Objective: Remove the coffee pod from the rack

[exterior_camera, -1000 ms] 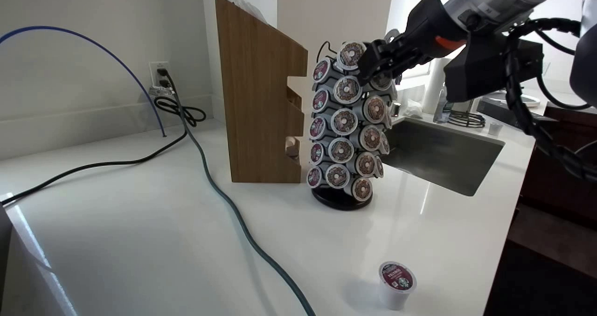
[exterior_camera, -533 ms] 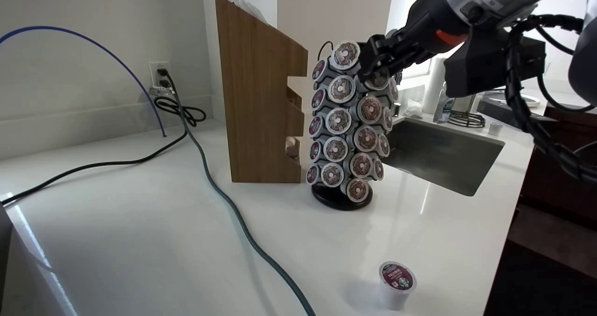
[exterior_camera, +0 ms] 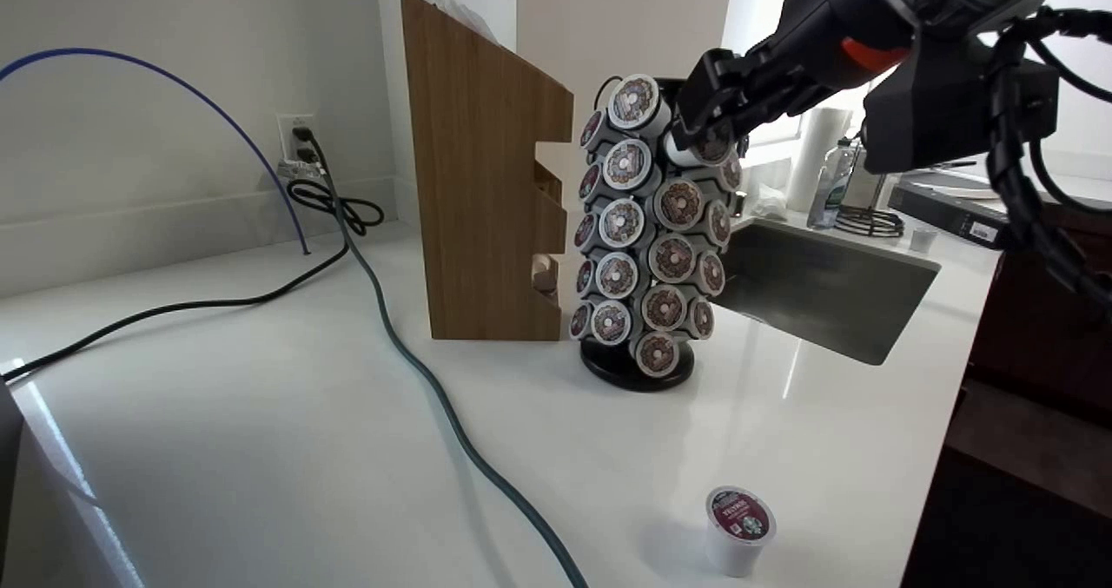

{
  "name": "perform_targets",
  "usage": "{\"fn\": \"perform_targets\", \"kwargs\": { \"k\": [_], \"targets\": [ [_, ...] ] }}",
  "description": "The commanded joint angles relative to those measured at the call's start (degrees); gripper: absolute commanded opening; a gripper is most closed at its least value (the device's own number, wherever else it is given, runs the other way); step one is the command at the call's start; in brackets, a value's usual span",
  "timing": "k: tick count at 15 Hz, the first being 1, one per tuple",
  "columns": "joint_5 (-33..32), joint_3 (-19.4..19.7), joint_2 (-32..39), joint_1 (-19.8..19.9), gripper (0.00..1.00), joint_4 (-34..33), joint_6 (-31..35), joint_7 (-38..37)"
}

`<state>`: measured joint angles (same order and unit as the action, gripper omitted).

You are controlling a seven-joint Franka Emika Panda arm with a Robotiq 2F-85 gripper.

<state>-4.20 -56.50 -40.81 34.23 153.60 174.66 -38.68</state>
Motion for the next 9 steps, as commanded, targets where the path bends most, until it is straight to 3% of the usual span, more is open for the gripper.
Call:
{"fn": "perform_targets", "kwargs": {
  "k": [1,5,9],
  "targets": [
    [3.08,3.83,-3.04,-6.80,0.53,2.12,-5.35,1.78],
    [2.63,10.49,-3.42,-15.15,0.55,2.60,-11.62,3.06],
    [5.04,21.13,0.02,-26.10,0.46,4.67,-11.29,5.53]
  ]
}}
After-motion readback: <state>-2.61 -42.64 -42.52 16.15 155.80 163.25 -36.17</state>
